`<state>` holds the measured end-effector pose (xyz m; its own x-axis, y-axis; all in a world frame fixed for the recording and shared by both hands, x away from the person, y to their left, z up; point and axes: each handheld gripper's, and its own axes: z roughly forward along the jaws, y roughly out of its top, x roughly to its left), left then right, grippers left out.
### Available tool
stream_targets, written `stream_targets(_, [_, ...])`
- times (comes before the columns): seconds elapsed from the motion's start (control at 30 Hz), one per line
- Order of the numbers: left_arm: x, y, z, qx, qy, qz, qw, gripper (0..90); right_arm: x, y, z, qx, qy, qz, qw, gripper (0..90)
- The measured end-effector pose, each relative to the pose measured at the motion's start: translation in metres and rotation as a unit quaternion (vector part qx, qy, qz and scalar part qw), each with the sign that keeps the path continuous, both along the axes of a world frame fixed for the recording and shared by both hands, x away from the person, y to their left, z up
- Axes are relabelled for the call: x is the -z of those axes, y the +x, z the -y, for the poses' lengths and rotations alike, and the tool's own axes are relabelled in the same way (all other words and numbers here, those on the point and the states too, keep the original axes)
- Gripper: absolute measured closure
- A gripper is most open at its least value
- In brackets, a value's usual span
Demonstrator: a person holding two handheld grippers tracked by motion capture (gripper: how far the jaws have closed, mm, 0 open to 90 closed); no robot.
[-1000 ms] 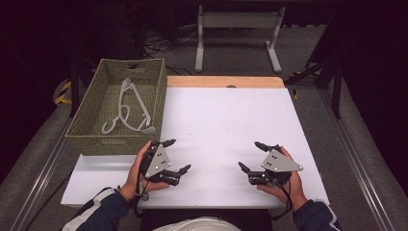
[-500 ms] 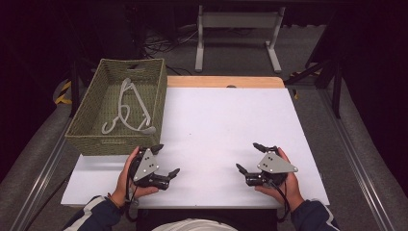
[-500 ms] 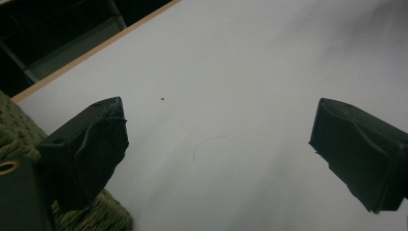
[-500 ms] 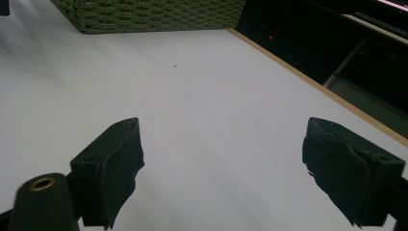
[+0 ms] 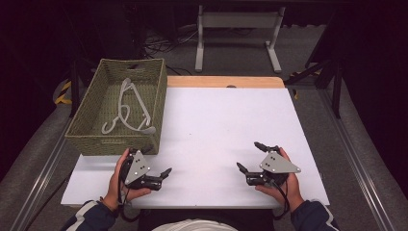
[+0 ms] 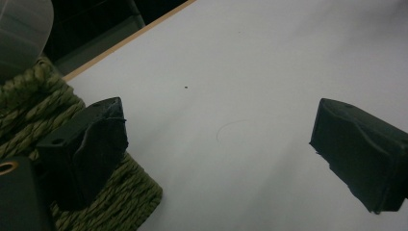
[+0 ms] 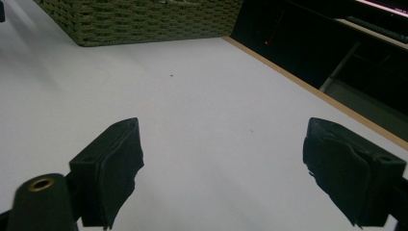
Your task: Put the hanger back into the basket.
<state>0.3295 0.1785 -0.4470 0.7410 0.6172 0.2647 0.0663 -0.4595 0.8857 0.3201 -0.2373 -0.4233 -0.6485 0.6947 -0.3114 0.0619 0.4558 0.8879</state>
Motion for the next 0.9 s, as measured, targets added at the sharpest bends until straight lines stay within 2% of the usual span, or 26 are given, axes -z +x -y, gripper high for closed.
stream_targets(0.07, [0.0008,-0.001,-0.0043,-0.004,-0.005,-0.006,1.0,5.6,0.0003,-0.0007,-0.0013,0.0,0.0,0.0,1.0,14.2])
stream_targets(0.1, [0.0001,-0.0003,-0.0066,-0.004,-0.001,-0.003,1.0,5.2,0.0004,-0.0012,-0.002,0.0,-0.002,0.002,1.0,14.2])
stream_targets(0.13, [0.0003,-0.0002,-0.0081,-0.006,-0.009,-0.007,0.9999,5.2,0.0005,-0.0016,-0.0027,0.0,-0.004,0.004,1.0,14.2])
stream_targets(0.23, [-0.0014,0.0016,-0.0113,-0.011,-0.016,-0.007,0.9998,4.8,0.0008,-0.0014,-0.0034,-0.001,-0.004,0.005,1.0,14.1])
stream_targets(0.37, [-0.0024,0.0034,-0.0118,-0.011,-0.012,-0.005,0.9999,4.3,0.0012,-0.0006,-0.0021,0.0,-0.005,0.002,1.0,13.3])
stream_targets(0.7, [-0.0024,0.0027,-0.0108,-0.009,-0.022,-0.008,0.9997,4.5,0.0004,-0.002,-0.002,0.0,-0.006,0.005,1.0,13.2])
stream_targets(0.9, [-0.0019,0.0041,-0.009,-0.007,-0.017,-0.008,0.9998,4.8,0.001,-0.001,-0.0012,-0.002,-0.005,0.003,1.0,13.2])
